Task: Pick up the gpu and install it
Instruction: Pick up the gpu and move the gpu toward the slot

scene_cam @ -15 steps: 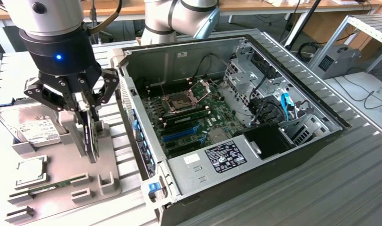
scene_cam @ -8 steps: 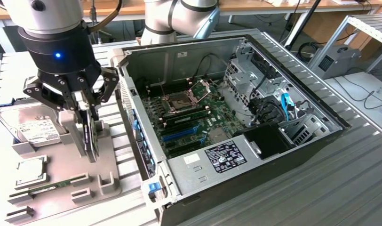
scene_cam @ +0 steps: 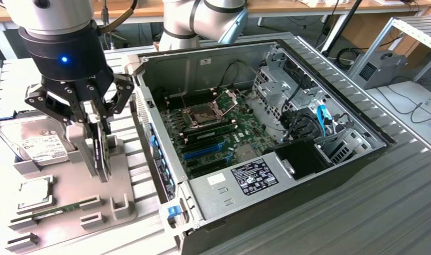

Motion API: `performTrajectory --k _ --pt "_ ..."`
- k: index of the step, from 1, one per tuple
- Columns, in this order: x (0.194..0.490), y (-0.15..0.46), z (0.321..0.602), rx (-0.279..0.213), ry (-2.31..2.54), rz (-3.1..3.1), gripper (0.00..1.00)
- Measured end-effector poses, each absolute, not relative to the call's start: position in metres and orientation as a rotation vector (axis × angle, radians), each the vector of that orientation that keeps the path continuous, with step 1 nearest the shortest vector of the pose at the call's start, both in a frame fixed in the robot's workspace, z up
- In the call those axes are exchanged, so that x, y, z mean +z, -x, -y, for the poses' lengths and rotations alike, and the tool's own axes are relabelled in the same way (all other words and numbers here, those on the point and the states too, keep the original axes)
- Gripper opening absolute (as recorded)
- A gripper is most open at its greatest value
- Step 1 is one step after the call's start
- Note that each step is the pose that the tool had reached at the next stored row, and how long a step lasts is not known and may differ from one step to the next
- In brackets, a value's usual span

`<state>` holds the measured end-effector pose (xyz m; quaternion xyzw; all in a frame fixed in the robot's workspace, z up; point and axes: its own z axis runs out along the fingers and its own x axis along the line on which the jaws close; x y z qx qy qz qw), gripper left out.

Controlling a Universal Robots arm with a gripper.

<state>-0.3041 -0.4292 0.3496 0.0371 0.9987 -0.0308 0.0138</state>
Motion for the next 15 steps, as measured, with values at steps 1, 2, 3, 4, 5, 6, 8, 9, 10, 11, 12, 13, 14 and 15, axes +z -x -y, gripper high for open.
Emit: performTrajectory --k 1,2,3,4,5,6,8,9,10,11,12,13,14,15 --pt "0.3501 0.3041 0.4292 -0.096 -0.116 -3.110 0.29" --pt "0.3504 0.3041 0.4292 -0.096 -0.116 -3.110 0.29" --pt "0.3509 0.3041 0.4292 -0.096 -0.116 -3.110 0.29" --pt "0.3512 0.3041 0.4292 -0.096 -0.116 -3.110 0.29" --pt "0.3517 0.3041 0.4292 -0.096 -0.116 -3.110 0.29" --pt "0.3522 0.3041 0.4292 -0.096 -0.116 -3.110 0.29" --pt "0.3530 0.3041 0.4292 -0.096 -0.116 -3.110 0.29" --pt "0.3535 0.3041 0.4292 -0.096 -0.116 -3.110 0.29" --pt "0.3543 0.3041 0.4292 -0.096 -0.116 -3.110 0.29" --pt "0.3547 0.3041 0.4292 -0.096 -0.116 -3.110 0.29" --pt "0.3551 0.3041 0.4292 -0.096 -0.116 -3.110 0.29" --pt "0.3556 0.3041 0.4292 -0.096 -0.116 -3.110 0.29" --pt "0.3560 0.3041 0.4292 -0.096 -0.116 -3.110 0.29" --pt "0.3564 0.3041 0.4292 -0.096 -0.116 -3.110 0.29"
